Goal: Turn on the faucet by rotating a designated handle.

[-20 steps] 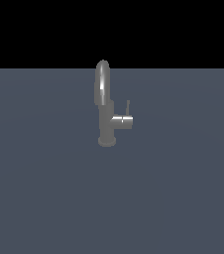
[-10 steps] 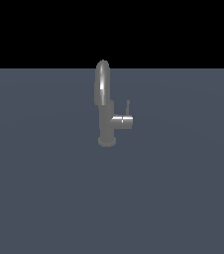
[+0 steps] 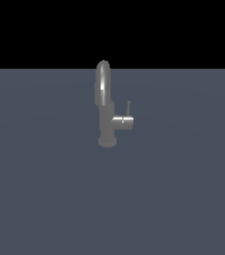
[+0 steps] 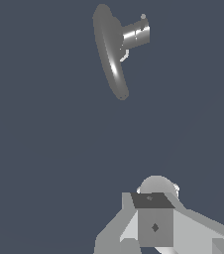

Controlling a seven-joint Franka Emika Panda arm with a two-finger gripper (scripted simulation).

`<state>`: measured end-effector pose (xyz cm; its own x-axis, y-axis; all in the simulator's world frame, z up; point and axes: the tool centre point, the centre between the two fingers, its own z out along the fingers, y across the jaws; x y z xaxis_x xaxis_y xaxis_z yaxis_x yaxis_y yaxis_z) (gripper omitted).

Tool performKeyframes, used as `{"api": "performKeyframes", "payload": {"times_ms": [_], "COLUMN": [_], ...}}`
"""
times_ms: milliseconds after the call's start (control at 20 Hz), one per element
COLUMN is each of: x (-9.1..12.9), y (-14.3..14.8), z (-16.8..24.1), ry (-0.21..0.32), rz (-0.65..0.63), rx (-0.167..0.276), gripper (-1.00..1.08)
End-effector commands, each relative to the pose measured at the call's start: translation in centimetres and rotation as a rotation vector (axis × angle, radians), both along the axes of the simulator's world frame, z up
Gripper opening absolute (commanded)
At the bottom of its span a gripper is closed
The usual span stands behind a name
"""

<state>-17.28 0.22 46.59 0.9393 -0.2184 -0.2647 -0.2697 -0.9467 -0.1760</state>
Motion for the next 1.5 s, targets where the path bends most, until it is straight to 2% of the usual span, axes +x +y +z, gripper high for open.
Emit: {"api": "performKeyframes", "payload": {"times_ms": [0,750,1450], "x": [1.5,10.1,17.3], "y": [-0.1,-1.7,-3.9], "z": [-0.5,-4.8,-11.3], "ry": [0.034,0.245,0.463], "rz": [-0.037,-0.266,-0.501], "rx": [0.035,0.261,0.497], "gripper": [-1.0,-1.0,-1.0]}}
